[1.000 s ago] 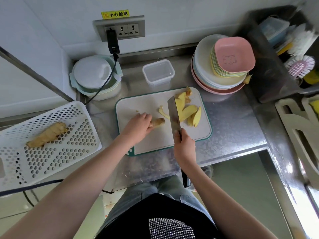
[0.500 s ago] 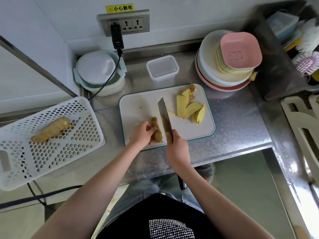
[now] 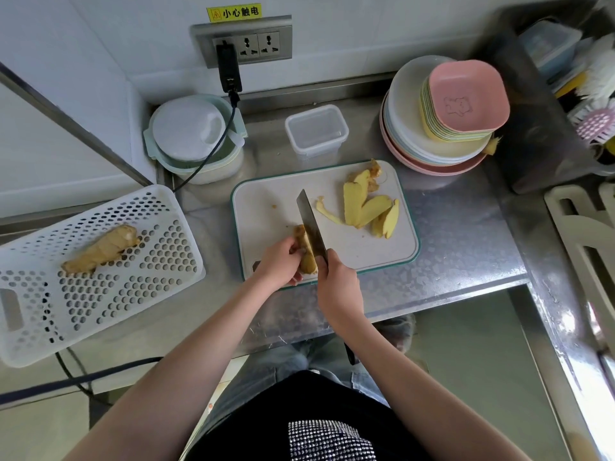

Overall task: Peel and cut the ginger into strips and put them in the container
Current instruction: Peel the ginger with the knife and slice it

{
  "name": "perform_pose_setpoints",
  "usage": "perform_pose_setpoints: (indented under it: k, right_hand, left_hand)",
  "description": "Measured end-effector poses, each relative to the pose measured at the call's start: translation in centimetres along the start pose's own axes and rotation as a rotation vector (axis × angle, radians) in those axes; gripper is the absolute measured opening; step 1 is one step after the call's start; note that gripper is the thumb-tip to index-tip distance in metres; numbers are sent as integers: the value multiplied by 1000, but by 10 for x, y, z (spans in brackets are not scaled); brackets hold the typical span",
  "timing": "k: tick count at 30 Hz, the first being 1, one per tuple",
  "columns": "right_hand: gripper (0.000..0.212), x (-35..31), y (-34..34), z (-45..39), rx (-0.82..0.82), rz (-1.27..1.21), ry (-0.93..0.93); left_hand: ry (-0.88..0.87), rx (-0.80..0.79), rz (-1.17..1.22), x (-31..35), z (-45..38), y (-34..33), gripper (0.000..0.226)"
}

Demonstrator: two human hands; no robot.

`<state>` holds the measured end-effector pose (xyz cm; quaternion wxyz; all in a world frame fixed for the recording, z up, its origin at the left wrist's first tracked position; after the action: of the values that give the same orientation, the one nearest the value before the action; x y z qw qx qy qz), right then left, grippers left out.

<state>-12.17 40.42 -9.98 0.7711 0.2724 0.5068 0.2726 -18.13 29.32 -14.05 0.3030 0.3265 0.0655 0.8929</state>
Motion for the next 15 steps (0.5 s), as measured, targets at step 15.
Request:
perform_pose_setpoints:
  k: [15]
  right_hand:
    - [10, -7, -13, -5, -32, 129, -23]
  left_hand:
    - [39, -47, -40, 8, 1, 2, 17]
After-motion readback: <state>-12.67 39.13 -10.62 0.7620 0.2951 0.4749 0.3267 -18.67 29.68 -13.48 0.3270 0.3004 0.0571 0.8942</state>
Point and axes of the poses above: each hand's wrist, its own z-axis away from the middle knuckle, its own y-axis out of the back of the hand, x = y × z, the point moved 7 cm from there along -z, towards the middle knuckle, and after that the axes turned 13 degrees about y, right-handed, at the moved point
